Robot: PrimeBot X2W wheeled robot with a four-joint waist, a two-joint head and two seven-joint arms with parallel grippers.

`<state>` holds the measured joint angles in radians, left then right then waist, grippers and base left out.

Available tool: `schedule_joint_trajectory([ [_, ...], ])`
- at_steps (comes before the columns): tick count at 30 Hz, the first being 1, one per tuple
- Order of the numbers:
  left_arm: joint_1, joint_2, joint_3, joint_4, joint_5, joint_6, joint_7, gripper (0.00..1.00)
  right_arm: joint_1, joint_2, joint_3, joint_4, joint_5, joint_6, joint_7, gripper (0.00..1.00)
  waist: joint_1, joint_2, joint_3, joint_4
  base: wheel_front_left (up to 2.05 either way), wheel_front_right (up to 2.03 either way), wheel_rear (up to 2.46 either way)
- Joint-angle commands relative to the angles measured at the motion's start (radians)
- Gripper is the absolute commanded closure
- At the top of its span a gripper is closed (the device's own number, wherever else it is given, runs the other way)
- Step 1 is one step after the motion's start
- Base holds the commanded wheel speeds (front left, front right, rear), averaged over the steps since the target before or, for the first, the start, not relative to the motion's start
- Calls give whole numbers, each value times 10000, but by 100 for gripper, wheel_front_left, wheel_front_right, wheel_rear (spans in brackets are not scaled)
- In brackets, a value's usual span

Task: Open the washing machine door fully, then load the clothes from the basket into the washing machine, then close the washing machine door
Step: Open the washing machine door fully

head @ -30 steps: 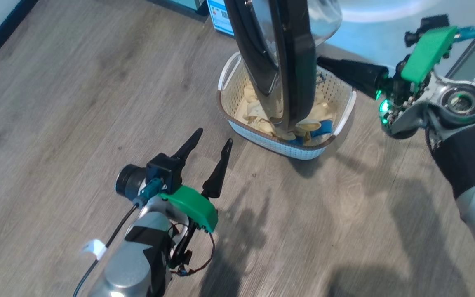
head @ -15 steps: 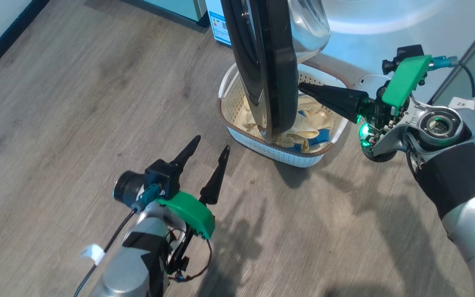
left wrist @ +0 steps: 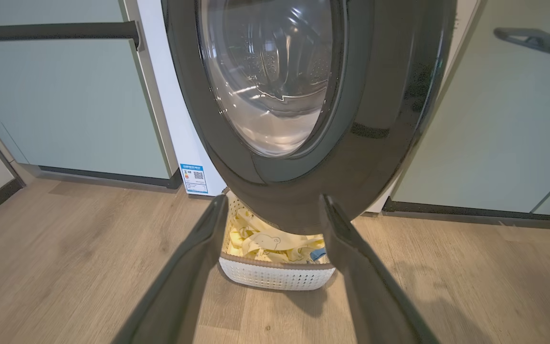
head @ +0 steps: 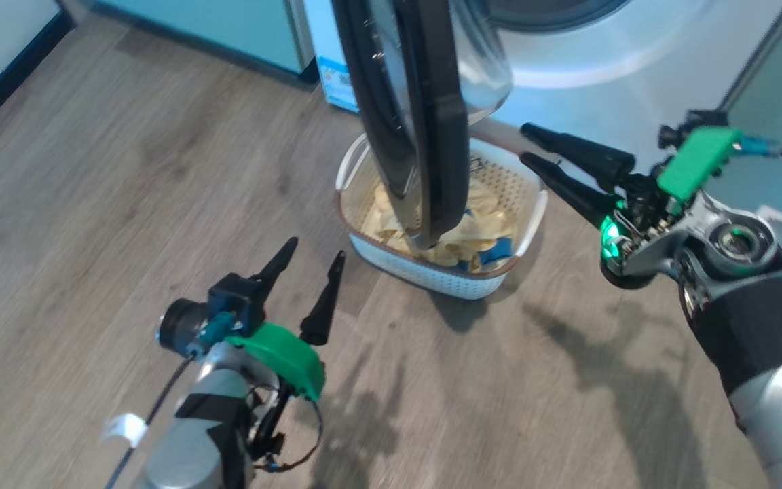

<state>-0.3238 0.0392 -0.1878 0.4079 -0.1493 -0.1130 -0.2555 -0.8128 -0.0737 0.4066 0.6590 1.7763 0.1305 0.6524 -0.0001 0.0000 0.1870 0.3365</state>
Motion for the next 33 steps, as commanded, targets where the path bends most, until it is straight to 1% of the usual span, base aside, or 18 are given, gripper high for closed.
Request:
schedule_joint_trajectory([
  [1, -162, 323, 475, -242, -9, -74, -63, 0, 67, 200, -234, -524, -134, 2, -192, 0, 1, 0, -224, -232, 0, 0, 0],
  [3, -162, 518, 656, -203, -20, -107, -63, 0, 595, 152, -725, -964, -403, 2, -516, 0, 1, 0, -423, -470, 0, 0, 0],
  [7, -166, 770, 880, -151, -94, -137, -63, 0, 1368, 105, -1322, -1617, -816, 2, -1014, 0, 1, 0, -660, -821, 0, 0, 0],
  [10, -160, 926, 989, -118, -149, -149, -63, 0, 1767, 93, -1561, -1940, -1033, 2, -1253, 0, 1, 0, -773, -1016, 0, 0, 0],
  [14, -126, 1176, 1287, -104, -286, -160, -63, 0, 2549, 58, -2006, -2569, -1441, 2, -1787, 0, 1, 0, -968, -1427, 0, 0, 0],
  [19, 32, 1441, 1782, -114, -437, -166, -63, 0, 3538, -6, -2397, -3249, -1722, 2, -2188, 0, 1, 0, -1201, -1989, 0, 0, 0],
  [23, 178, 1566, 2120, -118, -455, -168, -63, 0, 4148, -204, -2739, -3782, -1975, 2, -2594, 0, 1, 0, -1349, -2416, 0, 0, 0],
  [28, 362, 1628, 2446, -121, -443, -170, -63, 0, 4794, -553, -3094, -4305, -2369, 2, -3360, 0, 1, 0, -1510, -2901, 0, 0, 0],
  [33, 484, 1706, 2868, -136, -519, -171, -63, 0, 5323, -1025, -3257, -4677, -2867, 2, -4487, 0, 1, 0, -1581, -3253, 0, 0, 0],
])
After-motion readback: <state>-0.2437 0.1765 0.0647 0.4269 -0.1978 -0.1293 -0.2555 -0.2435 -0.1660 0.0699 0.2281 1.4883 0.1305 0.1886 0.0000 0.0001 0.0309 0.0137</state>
